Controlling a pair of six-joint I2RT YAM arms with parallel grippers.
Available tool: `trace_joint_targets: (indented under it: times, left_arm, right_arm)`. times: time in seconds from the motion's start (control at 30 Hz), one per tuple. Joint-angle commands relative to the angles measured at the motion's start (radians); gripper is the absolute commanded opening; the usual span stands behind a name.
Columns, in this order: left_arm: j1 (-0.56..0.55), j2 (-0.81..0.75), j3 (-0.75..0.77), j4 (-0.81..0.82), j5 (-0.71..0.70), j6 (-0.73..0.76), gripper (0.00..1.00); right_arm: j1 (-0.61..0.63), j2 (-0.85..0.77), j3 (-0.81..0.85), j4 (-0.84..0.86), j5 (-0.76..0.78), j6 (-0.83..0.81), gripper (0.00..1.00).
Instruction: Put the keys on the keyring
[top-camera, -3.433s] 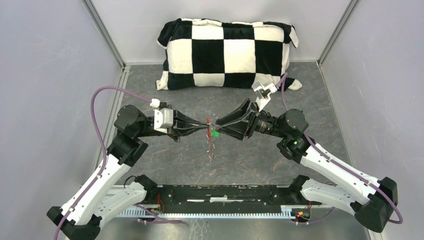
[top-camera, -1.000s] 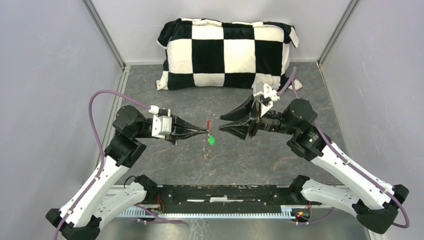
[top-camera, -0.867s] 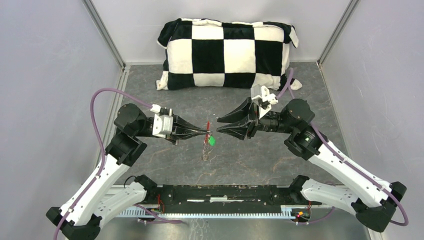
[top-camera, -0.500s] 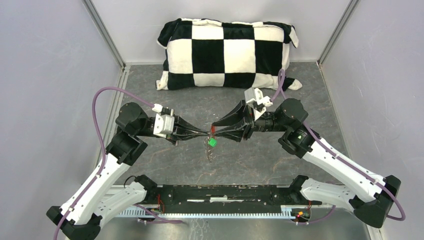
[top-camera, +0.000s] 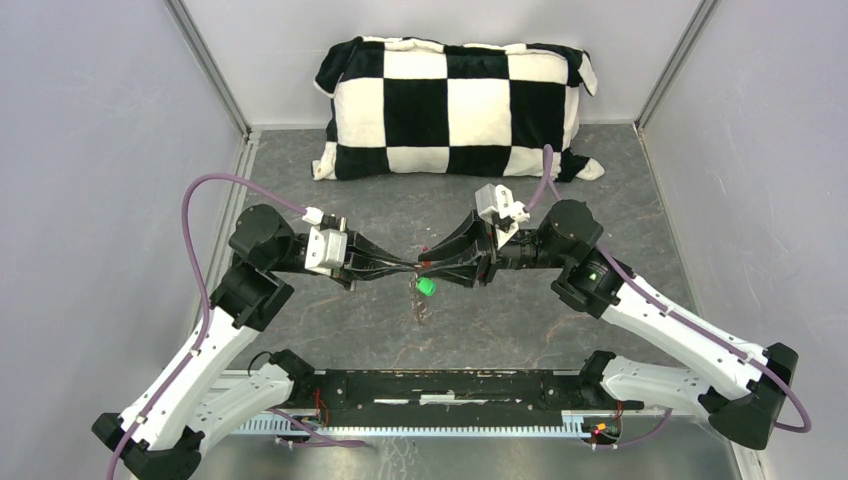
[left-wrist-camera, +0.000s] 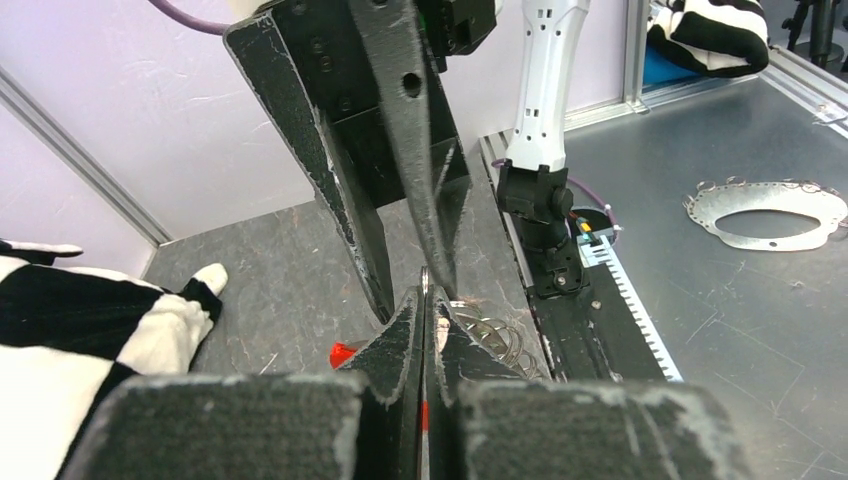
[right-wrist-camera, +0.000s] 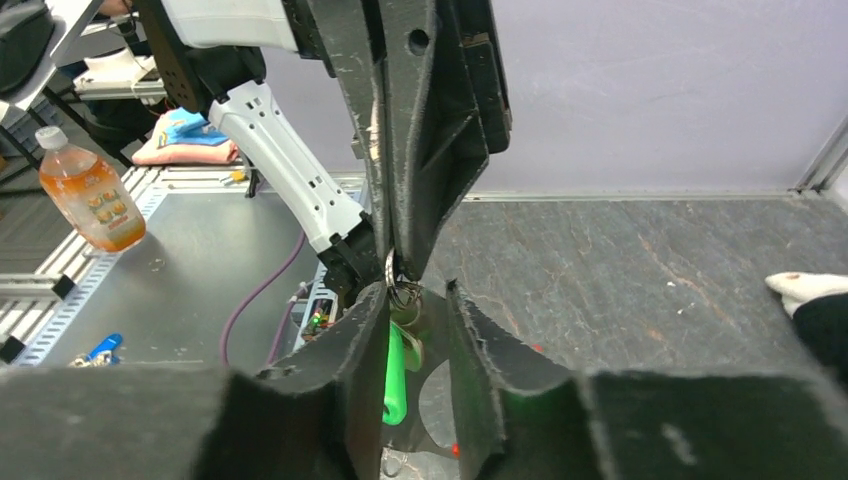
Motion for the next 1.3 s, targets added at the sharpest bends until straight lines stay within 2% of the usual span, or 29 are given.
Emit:
trace_joint_targets:
  times: [0.0, 0.07, 0.13, 0.23, 0.33, 0.53, 0.67, 0.9, 1.07, 1.23, 1.27]
  left_arm:
    - [0.000, -0.005, 0.040, 0.021, 0.017, 0.000, 0.02]
    - [-0.002, -0.007, 0.038, 0.022, 0.017, 0.005, 0.02]
    - [-0.001, -0.006, 0.038, -0.027, 0.017, 0.031, 0.02]
    - [0.000, -0.006, 0.037, -0.119, 0.007, 0.108, 0.02]
    - [-0.001, 0.003, 0.038, -0.252, -0.019, 0.224, 0.02]
    - [-0.001, 0.052, 0.078, -0.431, -0.074, 0.379, 0.19]
    - [0.000, 0.088, 0.123, -0.546, -0.084, 0.467, 0.26]
    - [-0.002, 0.130, 0.172, -0.705, -0.097, 0.559, 0.30]
    - [-0.002, 0.130, 0.181, -0.749, -0.096, 0.598, 0.27]
    - [-0.002, 0.133, 0.177, -0.758, -0.122, 0.619, 0.11]
    - [-0.002, 0.134, 0.177, -0.758, -0.132, 0.626, 0.04]
  right_arm:
    - [0.009, 0.007, 0.030, -0.006, 0.040, -0.024, 0.25]
    - [0.011, 0.007, 0.033, -0.007, 0.051, -0.023, 0.10]
    - [0.011, -0.002, 0.033, -0.012, 0.061, -0.025, 0.01]
    - [0.014, -0.010, 0.048, -0.059, 0.084, -0.034, 0.00]
    - [0.019, 0.007, 0.116, -0.227, 0.130, -0.086, 0.00]
    - [0.053, 0.102, 0.296, -0.581, 0.222, -0.202, 0.00]
    - [0.091, 0.174, 0.405, -0.740, 0.301, -0.256, 0.00]
    - [0.172, 0.279, 0.545, -0.906, 0.416, -0.307, 0.00]
    - [0.207, 0.333, 0.615, -0.966, 0.462, -0.322, 0.00]
    - [0.228, 0.356, 0.653, -0.980, 0.470, -0.326, 0.00]
    - [0.230, 0.360, 0.657, -0.978, 0.467, -0.324, 0.00]
